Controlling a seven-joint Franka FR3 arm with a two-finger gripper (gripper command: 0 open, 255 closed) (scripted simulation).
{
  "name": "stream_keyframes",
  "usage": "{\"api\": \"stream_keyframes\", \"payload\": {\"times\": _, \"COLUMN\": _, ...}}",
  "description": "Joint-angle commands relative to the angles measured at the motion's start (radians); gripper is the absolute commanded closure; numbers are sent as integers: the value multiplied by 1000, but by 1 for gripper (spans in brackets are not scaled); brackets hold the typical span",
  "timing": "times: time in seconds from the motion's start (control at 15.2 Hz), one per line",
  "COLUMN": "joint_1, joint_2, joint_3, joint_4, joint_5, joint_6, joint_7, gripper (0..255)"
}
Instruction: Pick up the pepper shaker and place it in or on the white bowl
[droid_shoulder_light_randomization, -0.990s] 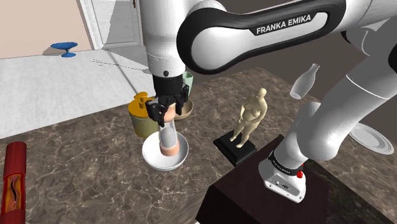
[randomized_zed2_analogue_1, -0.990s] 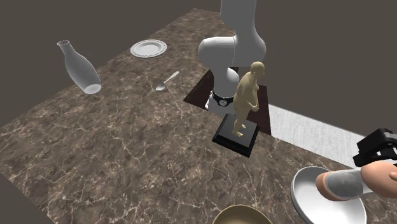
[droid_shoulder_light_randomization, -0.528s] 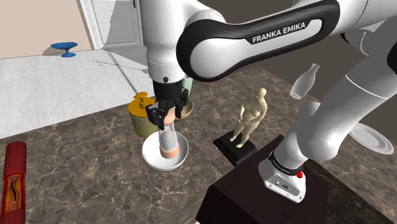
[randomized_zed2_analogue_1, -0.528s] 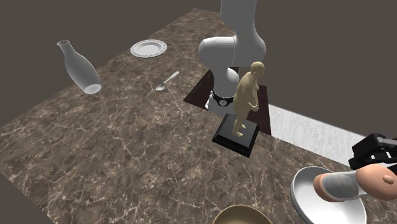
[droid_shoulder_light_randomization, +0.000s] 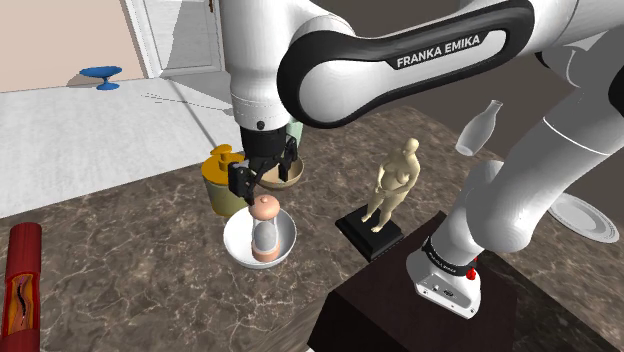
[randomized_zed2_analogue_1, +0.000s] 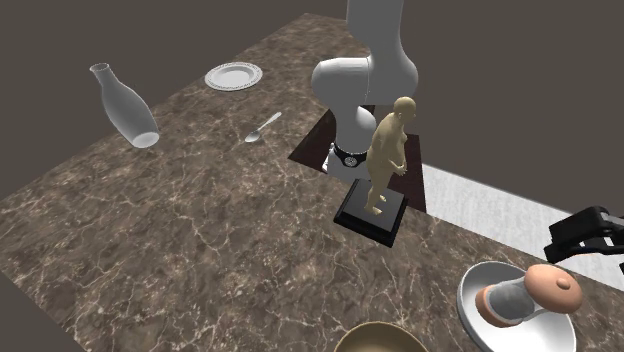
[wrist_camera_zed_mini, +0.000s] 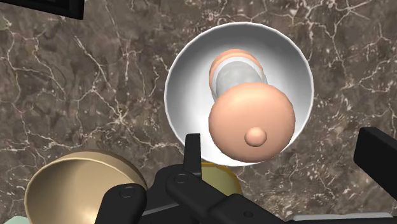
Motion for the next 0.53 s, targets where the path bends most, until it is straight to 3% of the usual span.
{"api": "stream_keyframes", "payload": {"times": 0.0, "joint_1": 0, "joint_2": 0, "joint_3": 0, "joint_4": 0, "joint_5": 0, "joint_6": 0, "joint_7": 0, "gripper": 0}}
{"api": "stream_keyframes", "payload": {"times": 0.26, "joint_1": -3, "joint_2": -7, "joint_3": -5, "joint_4": 121, "joint_5": 0, "joint_6": -127, "joint_7": -1, "gripper": 0}}
{"api": "stream_keyframes", "payload": {"times": 0.46, "joint_1": -3, "joint_2": -7, "joint_3": -5, "joint_4": 121, "joint_5": 0, "joint_6": -127, "joint_7": -1, "gripper": 0}}
